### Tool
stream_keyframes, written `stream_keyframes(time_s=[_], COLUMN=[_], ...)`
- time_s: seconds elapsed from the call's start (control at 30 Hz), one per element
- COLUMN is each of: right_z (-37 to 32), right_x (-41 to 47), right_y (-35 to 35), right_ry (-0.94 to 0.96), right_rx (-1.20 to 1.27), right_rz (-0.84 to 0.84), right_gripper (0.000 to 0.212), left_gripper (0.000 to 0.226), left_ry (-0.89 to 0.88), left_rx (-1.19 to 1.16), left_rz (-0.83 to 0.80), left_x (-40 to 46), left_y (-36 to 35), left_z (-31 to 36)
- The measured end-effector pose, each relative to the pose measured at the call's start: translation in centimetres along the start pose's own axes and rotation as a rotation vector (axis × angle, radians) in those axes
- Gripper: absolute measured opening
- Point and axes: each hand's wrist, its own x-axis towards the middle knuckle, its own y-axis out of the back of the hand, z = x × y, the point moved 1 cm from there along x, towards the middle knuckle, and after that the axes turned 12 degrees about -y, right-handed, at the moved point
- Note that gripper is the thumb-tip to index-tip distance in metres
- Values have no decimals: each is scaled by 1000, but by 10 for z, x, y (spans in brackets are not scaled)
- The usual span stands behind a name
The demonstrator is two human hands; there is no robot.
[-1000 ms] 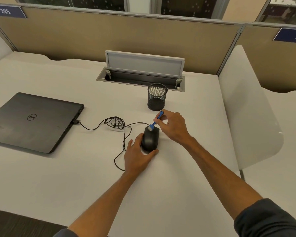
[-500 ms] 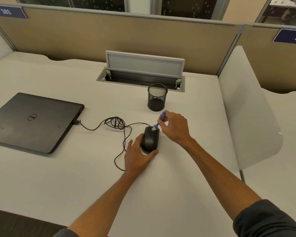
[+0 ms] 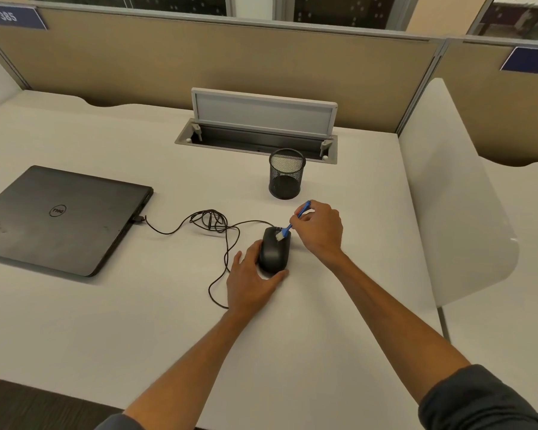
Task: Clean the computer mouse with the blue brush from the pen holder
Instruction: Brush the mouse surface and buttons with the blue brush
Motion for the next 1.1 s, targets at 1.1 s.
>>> stream_keyframes(time_s=[1.1], right_z=[-1], right_x=[8], right_y=[-13], right_ry=[120], right_rx=[130], right_rz=[-219], right_gripper=[18], left_gripper=[93], left_ry=[14], left_rx=[16], left_rz=[-14], left_x=[0], left_y=[2], left_z=[2])
